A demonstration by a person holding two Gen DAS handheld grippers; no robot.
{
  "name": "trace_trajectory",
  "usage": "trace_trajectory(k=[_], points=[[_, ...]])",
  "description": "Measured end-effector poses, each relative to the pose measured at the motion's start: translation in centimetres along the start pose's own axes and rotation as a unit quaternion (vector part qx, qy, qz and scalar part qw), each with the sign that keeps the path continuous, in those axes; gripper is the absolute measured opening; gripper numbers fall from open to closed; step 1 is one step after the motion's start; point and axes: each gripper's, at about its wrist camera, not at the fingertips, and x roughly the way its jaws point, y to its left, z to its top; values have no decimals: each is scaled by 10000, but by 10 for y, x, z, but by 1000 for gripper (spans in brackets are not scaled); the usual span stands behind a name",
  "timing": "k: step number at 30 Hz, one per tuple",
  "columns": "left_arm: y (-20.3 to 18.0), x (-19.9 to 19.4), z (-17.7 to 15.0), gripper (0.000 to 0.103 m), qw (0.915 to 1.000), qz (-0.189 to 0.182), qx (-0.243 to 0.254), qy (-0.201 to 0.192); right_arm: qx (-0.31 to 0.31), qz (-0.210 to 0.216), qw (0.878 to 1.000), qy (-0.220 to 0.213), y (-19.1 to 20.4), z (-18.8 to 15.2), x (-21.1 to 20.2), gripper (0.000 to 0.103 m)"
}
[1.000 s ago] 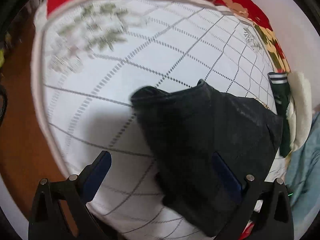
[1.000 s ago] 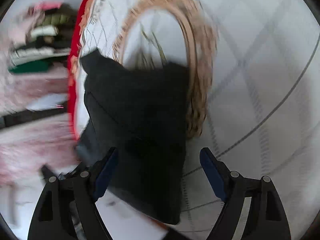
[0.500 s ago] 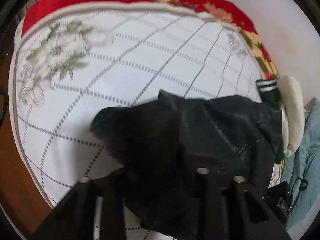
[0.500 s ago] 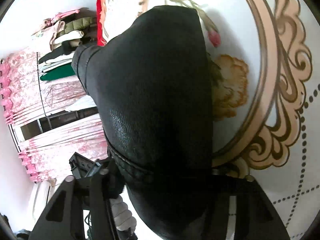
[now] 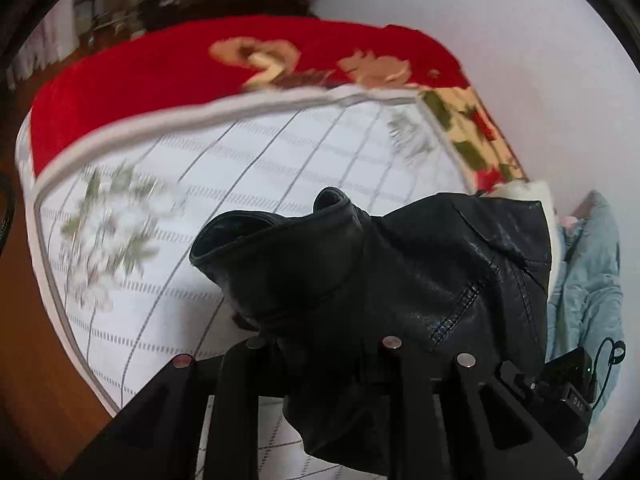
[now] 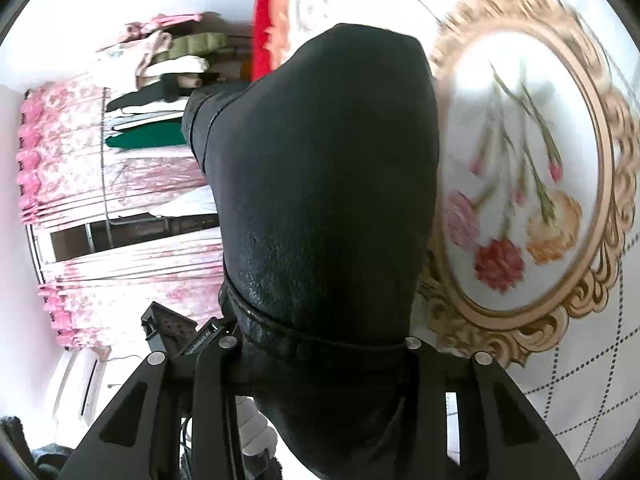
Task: Fold large clothes
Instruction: 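Carry the jacket bundle with both tools toward the white fleece stack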
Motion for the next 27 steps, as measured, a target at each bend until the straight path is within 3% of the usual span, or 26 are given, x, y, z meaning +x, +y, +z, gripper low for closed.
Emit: trace_trajectory(k=[8, 16, 20, 22, 27], points=[[-123, -11, 89, 19, 9966, -591, 466, -335, -233, 235, 9974, -638, 92, 81, -68, 42], [-290, 60, 166, 19, 9892, -1098, 841, -489, -456, 228, 9900, -1315, 138, 228, -183, 42], [-354, 116, 184, 19, 9862, -1253, 1007, -403, -404, 166, 9870, -1544, 130, 316, -242, 42], [-374, 146, 183, 19, 9849, -1294, 1113, -303, -225, 154, 9873, -1564, 107, 359, -264, 42], [-387, 224, 159, 25, 9840, -937, 1493, 262, 259, -168, 9893, -1428, 32, 430, -291, 44]])
